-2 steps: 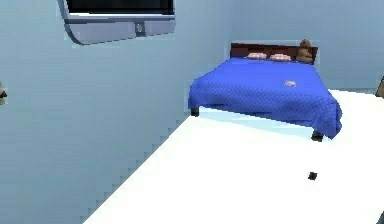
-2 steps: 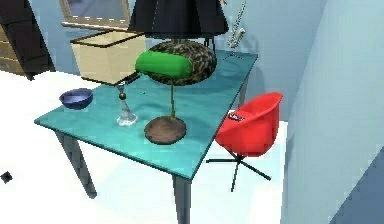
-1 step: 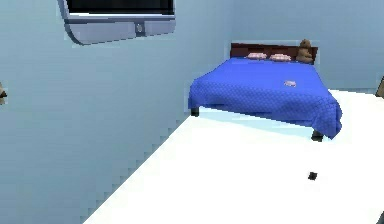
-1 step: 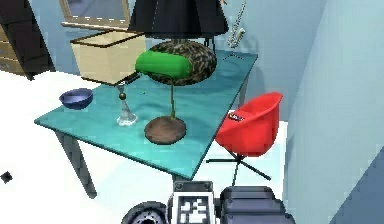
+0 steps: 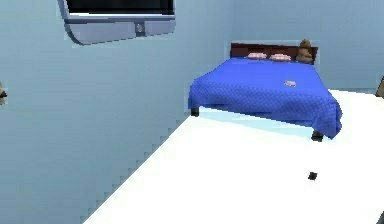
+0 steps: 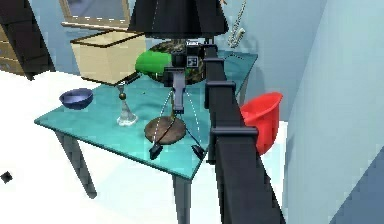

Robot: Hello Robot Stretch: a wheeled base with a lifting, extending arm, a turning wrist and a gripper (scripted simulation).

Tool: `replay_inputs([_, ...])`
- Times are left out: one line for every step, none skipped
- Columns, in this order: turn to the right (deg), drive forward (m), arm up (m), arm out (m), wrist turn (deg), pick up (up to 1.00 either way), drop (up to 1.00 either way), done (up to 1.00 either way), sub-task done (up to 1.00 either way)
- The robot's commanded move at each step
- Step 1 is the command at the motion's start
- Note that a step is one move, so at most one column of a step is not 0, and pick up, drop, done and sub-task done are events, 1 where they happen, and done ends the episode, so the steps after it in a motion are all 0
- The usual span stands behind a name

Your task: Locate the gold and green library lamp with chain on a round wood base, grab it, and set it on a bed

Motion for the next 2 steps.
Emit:
replay_inputs([0.0, 0.00, 0.00, 0.00, 45.0, 0.00, 0.00, 0.00, 0.00])
replay_inputs([0.0, 0.00, 0.00, 0.00, 45.0, 0.00, 0.00, 0.00, 0.00])
